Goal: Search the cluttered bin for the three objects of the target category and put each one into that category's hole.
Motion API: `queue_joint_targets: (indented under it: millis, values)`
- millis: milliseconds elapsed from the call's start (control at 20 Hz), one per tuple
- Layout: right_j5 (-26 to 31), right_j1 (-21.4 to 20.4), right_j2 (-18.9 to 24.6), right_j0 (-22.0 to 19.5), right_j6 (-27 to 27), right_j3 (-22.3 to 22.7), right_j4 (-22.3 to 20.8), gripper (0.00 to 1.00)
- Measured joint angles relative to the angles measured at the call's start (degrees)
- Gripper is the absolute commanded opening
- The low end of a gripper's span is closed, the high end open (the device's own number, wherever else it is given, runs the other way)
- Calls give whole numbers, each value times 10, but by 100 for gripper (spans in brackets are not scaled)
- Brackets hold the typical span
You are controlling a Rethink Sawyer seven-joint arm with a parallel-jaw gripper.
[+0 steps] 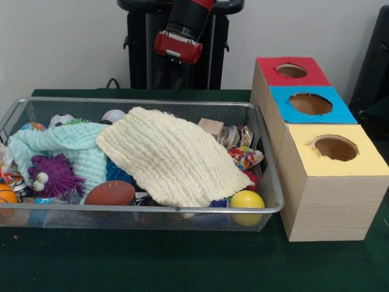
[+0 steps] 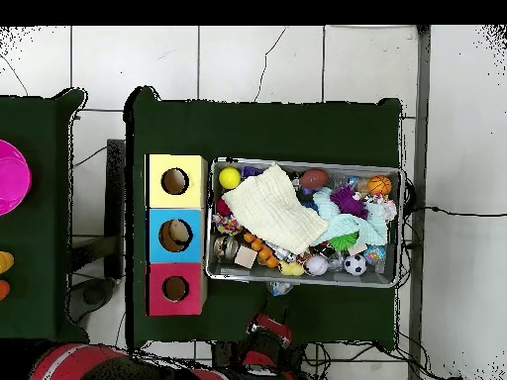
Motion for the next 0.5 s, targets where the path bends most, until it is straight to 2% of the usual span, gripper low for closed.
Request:
queue_joint_targets:
  millis: [300, 500]
  values:
    - [15, -28, 0, 6, 0, 0, -24, 100]
    - [44, -56, 0, 11, 0, 0, -33, 100]
